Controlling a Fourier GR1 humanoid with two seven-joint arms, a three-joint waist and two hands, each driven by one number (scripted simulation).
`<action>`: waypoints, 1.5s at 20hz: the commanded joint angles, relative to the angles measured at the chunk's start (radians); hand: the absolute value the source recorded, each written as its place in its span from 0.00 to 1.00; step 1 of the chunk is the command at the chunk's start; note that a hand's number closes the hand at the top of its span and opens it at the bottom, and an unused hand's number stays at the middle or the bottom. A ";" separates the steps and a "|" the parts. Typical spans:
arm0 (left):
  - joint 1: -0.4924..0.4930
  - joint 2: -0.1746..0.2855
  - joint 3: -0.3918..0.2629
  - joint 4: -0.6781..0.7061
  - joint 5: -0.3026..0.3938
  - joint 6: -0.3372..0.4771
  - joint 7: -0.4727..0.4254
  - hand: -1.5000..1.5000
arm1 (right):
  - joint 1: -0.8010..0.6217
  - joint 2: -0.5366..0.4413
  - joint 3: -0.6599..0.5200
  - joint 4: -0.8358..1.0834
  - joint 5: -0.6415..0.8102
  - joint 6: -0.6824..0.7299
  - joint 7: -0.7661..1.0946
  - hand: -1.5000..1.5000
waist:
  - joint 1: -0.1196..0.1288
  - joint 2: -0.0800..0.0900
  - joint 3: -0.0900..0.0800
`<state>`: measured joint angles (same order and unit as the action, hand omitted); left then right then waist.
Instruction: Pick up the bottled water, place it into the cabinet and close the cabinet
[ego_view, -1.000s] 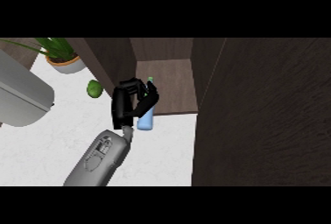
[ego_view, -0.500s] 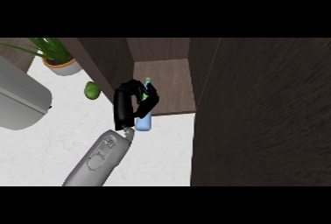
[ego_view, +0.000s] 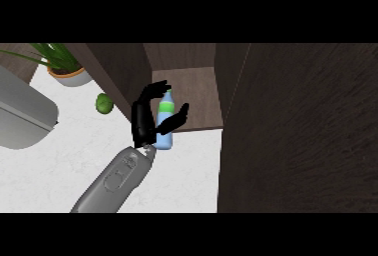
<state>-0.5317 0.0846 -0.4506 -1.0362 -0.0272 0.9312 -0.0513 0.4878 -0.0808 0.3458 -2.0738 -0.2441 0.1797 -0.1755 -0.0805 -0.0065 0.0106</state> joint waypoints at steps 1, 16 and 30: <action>-0.210 0.086 0.095 0.210 0.026 -0.135 0.031 0.00 | 0.017 -0.002 0.013 -0.006 0.001 0.009 -0.014 0.00 | -0.028 0.035 -0.012; -0.214 0.093 0.133 0.063 0.172 -0.217 -0.043 0.00 | 0.034 -0.010 0.019 -0.015 0.016 0.009 -0.030 0.00 | -0.019 0.032 -0.015; -0.221 0.014 0.290 0.200 0.369 -0.596 -0.417 0.00 | 0.055 -0.025 -0.026 0.016 0.016 -0.007 -0.079 0.00 | 0.062 0.009 -0.011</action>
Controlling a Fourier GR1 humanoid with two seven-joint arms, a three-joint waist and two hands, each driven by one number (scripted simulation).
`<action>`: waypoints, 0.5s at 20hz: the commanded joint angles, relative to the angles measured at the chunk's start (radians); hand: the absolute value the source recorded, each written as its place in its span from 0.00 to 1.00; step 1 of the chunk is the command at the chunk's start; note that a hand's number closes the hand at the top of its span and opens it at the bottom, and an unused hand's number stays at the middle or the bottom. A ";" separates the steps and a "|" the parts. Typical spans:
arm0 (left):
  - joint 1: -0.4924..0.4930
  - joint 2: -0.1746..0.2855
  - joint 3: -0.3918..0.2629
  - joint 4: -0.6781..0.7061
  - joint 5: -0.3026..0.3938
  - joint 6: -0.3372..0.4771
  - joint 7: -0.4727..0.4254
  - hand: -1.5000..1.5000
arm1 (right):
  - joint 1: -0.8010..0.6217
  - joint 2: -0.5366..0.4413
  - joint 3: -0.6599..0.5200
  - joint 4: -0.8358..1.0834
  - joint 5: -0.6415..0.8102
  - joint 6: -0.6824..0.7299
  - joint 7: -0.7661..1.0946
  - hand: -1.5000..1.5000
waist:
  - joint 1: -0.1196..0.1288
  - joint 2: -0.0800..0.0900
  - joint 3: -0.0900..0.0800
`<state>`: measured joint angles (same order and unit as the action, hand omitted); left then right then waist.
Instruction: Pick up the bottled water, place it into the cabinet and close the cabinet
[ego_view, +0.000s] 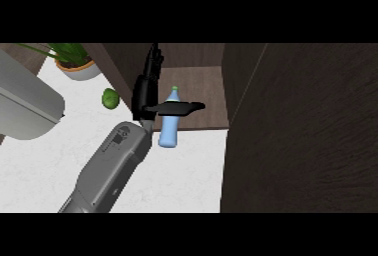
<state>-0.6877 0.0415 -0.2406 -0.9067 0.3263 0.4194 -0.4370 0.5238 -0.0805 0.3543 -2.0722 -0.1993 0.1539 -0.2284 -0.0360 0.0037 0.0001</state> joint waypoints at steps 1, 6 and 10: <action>0.020 0.079 0.055 -0.009 0.014 -0.107 -0.041 0.00 | 0.097 -0.038 0.001 -0.067 -0.025 0.016 -0.019 0.00 | 0.023 -0.004 0.000; 0.077 0.042 0.031 -0.141 0.010 -0.097 0.014 0.00 | 0.059 -0.010 0.014 -0.030 -0.001 -0.025 -0.018 0.00 | 0.037 -0.007 0.000; 0.162 0.064 0.011 -0.238 0.025 -0.162 0.033 0.00 | 0.061 -0.013 0.056 -0.077 0.019 -0.046 0.037 0.00 | 0.043 -0.009 0.000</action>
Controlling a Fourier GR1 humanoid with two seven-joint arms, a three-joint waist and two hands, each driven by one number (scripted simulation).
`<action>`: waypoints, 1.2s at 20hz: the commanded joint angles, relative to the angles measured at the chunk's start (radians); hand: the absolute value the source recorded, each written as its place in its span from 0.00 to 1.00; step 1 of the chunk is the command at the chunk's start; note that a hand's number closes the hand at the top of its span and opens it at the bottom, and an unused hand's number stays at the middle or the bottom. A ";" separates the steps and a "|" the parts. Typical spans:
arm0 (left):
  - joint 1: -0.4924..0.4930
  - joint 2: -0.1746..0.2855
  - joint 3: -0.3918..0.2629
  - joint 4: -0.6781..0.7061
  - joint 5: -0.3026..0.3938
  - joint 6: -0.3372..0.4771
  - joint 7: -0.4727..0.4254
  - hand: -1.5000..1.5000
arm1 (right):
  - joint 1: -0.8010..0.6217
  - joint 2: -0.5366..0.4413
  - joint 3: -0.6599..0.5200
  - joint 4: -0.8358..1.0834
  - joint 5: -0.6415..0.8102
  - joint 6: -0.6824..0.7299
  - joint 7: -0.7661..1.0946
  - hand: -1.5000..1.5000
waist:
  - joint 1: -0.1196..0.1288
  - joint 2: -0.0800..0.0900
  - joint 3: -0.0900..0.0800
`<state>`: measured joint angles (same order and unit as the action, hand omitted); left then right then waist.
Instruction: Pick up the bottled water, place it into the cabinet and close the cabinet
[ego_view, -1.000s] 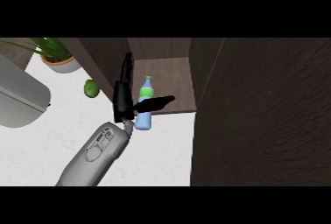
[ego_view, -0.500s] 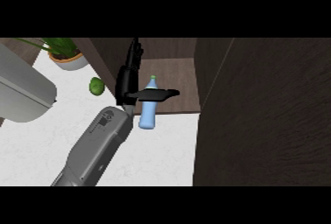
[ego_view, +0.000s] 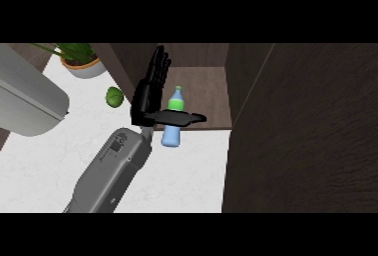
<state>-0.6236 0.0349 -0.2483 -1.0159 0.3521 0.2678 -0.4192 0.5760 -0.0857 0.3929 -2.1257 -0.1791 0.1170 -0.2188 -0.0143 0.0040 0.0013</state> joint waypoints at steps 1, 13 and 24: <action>0.137 0.058 0.005 -0.180 0.000 0.004 0.038 0.00 | 0.002 -0.013 -0.031 -0.004 -0.027 0.000 -0.010 0.00 | 0.022 -0.009 -0.001; 0.472 0.096 -0.089 -0.762 0.004 0.037 0.247 0.00 | 0.045 -0.017 0.063 -0.002 0.021 -0.029 -0.025 0.00 | 0.020 -0.009 -0.001; 0.850 0.175 -0.200 -1.070 0.012 -0.055 0.187 0.00 | 0.047 -0.185 0.093 -0.061 0.076 0.080 0.042 1.00 | 0.028 -0.009 -0.002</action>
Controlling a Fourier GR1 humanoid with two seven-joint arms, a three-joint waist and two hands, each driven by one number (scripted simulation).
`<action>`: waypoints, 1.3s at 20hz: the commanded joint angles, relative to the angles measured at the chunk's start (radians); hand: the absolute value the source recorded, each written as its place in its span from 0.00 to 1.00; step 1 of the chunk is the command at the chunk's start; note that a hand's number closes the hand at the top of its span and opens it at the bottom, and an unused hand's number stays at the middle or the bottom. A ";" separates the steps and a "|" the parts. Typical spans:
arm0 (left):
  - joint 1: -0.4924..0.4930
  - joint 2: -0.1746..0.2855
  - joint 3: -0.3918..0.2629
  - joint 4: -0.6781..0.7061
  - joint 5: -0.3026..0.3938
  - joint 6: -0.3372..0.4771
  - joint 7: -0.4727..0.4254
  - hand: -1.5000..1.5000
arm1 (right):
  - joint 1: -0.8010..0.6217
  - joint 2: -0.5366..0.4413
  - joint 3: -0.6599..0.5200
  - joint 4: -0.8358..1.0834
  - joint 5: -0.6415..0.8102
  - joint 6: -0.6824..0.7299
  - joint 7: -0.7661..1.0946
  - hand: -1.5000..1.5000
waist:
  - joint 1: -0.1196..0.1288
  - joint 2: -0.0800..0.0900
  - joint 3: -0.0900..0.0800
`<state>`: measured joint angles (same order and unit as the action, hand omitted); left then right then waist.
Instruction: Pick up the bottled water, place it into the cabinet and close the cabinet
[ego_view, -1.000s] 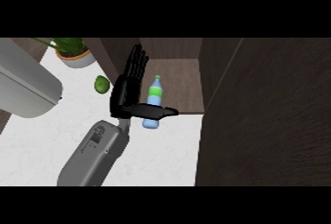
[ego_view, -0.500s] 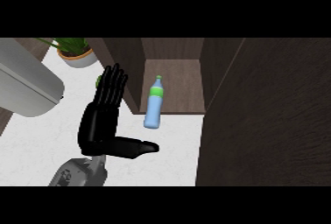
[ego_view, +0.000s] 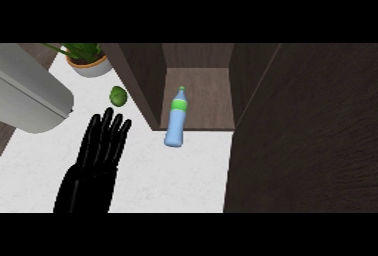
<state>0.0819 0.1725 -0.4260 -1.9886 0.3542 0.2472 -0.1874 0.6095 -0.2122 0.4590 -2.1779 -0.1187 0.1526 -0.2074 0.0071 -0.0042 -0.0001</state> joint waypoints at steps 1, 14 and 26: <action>0.151 0.022 -0.050 -0.109 -0.016 -0.017 -0.049 0.00 | -0.004 -0.073 0.027 -0.022 0.013 0.058 0.053 1.00 | 0.004 0.000 0.000; 0.423 0.187 0.250 -0.288 0.204 -0.184 -0.121 0.00 | -0.063 -0.076 0.291 -0.159 0.233 0.076 0.166 1.00 | 0.018 -0.003 -0.002; 0.564 0.252 0.405 -0.313 0.371 -0.360 -0.168 0.00 | -0.165 0.042 0.322 -0.189 0.183 0.073 0.391 1.00 | 0.056 0.004 -0.004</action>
<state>0.6195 0.3995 -0.0745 -2.2809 0.6764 -0.0736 -0.3530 0.4811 -0.3240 0.5518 -2.3485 0.1173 0.2542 0.1262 0.0508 0.0051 0.0009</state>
